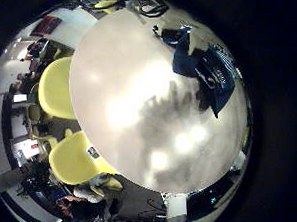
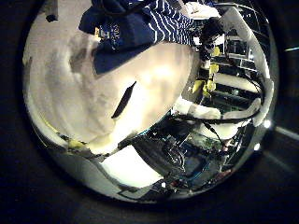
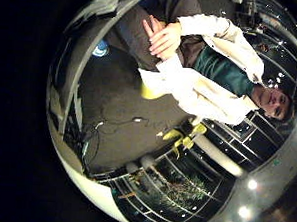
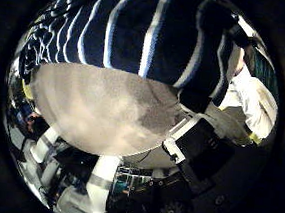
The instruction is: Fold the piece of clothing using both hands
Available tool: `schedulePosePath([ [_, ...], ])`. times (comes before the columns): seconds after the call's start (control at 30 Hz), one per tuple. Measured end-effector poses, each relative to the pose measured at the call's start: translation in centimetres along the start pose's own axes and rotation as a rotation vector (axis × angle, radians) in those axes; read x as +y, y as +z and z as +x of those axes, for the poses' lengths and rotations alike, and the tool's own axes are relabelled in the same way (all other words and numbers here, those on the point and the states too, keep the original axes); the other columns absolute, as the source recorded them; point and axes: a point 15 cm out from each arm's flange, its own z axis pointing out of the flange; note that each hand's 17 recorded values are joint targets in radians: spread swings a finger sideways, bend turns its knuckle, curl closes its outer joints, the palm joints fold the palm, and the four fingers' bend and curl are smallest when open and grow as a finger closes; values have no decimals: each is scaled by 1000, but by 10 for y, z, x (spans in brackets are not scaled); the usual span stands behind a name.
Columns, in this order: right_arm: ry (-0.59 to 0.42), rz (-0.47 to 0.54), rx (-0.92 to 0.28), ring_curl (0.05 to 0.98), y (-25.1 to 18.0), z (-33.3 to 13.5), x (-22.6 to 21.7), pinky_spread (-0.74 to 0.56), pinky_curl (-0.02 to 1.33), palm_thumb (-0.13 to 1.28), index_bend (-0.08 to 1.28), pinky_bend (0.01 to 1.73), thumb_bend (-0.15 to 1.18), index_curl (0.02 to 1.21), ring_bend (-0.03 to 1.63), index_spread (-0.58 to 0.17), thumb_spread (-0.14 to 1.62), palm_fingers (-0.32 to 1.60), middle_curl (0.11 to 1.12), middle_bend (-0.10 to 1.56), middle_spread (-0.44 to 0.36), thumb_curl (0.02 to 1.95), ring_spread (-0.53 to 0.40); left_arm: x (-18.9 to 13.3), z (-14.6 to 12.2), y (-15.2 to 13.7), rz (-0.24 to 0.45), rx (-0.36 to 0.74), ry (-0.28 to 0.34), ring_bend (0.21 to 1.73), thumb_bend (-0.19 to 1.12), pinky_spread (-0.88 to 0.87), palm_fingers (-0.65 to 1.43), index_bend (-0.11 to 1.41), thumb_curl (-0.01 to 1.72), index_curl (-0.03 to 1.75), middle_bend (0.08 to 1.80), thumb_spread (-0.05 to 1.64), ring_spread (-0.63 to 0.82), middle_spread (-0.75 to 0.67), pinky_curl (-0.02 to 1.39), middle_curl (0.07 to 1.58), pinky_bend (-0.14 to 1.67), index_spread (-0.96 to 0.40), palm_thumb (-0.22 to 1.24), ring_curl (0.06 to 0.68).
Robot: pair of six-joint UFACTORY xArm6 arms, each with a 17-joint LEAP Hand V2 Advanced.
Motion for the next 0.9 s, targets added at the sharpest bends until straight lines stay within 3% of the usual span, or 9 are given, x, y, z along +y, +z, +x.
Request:
schedulePosePath([
  [0.13,5,62,2,582,-2,5,-13,-515,500,1072,234,1059,-6,299,1135,-390,813,727,674,660,-357,576,-402,-2,1,1,-1,3,3,686,-17,64,316,198,294,482,186,1207,17,-3,366,362,365,-121,330,223],
  [0.17,10,75,1,597,-2,7,-16,-510,523,1092,304,1100,-6,329,1143,-422,809,830,719,719,-377,585,-400,-3,1,2,-4,5,3,689,-17,64,317,196,294,482,185,1207,16,-3,366,362,363,-123,329,224],
  [0.2,14,92,2,602,-3,8,-19,-504,529,1094,313,1112,-9,333,1147,-430,808,835,728,722,-380,587,-399,-4,3,3,-7,5,8,689,-17,64,317,196,295,483,185,1207,15,-6,366,362,362,-124,329,224],
  [0.37,49,187,4,665,-9,27,-31,-424,617,1102,607,1197,-18,500,1174,-502,807,985,855,848,-398,602,-372,-8,17,17,-29,34,33,688,-17,63,318,195,295,484,184,1207,14,-6,366,363,360,-127,329,225],
  [0.53,88,231,1,730,-9,43,-26,-355,701,1117,789,1242,-7,672,1227,-514,861,941,955,958,-381,620,-344,-17,33,34,-48,75,47,686,-15,71,312,192,297,485,188,1205,18,-4,364,364,353,-118,333,225],
  [0.9,144,322,16,816,-54,66,-10,-281,830,1134,894,1305,-9,909,1332,-498,928,812,1047,1118,-334,682,-318,-18,26,42,-56,78,39,682,-16,85,317,198,300,489,184,1206,24,-3,360,365,348,-112,341,223],
])
